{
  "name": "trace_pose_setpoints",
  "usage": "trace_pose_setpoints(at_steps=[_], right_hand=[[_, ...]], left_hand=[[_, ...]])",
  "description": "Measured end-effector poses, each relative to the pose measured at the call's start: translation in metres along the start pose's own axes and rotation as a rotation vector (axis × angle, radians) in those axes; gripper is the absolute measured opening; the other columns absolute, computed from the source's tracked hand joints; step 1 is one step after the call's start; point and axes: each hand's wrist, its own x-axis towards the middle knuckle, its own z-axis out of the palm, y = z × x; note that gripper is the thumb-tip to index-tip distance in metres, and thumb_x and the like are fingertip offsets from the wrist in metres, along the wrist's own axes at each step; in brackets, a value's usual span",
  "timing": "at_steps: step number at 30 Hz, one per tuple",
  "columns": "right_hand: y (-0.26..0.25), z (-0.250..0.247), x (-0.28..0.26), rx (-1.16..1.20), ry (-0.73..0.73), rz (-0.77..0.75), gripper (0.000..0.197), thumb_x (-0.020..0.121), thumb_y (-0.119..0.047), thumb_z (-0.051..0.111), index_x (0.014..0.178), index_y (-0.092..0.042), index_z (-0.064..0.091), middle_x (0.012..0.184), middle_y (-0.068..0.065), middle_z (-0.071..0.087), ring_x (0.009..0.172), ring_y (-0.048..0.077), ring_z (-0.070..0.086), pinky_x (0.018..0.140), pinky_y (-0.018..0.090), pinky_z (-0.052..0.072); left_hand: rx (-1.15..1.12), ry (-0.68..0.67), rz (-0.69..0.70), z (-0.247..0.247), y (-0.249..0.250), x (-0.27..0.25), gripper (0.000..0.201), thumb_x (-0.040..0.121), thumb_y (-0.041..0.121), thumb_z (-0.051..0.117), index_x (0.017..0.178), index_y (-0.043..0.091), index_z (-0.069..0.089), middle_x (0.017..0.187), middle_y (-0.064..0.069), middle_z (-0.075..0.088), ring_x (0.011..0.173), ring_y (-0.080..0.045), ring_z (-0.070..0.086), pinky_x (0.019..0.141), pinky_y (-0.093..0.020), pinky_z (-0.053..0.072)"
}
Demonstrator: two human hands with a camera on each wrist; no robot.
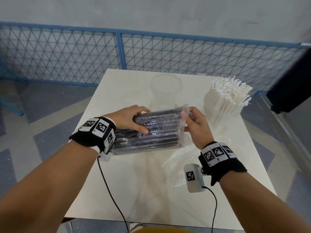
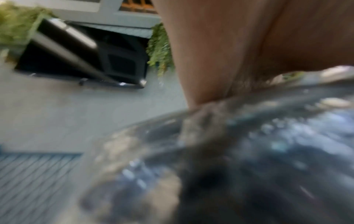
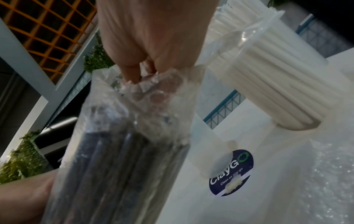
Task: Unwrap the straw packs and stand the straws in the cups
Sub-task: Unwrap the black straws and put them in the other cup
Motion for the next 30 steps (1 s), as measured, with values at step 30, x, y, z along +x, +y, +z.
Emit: trace_pose_setpoints(at_steps=[30], right_hand=[[0.007,0.007,0.011,-0.260,-0.162,0.201,0.021,0.088,-0.020,0.060,0.098,-0.001,0.062,0.089,0.012,0.062,0.069,0.025,0.059,0.050,0.029,0.049]], left_hand=[[0.502,0.184,0.065,0.052,0.000,0.000,0.110,0.052,0.041,0.077,0.142,0.030,0.014,0.120,0.001,0.044,0.107,-0.021,0.044,0.092,-0.038,0.037]])
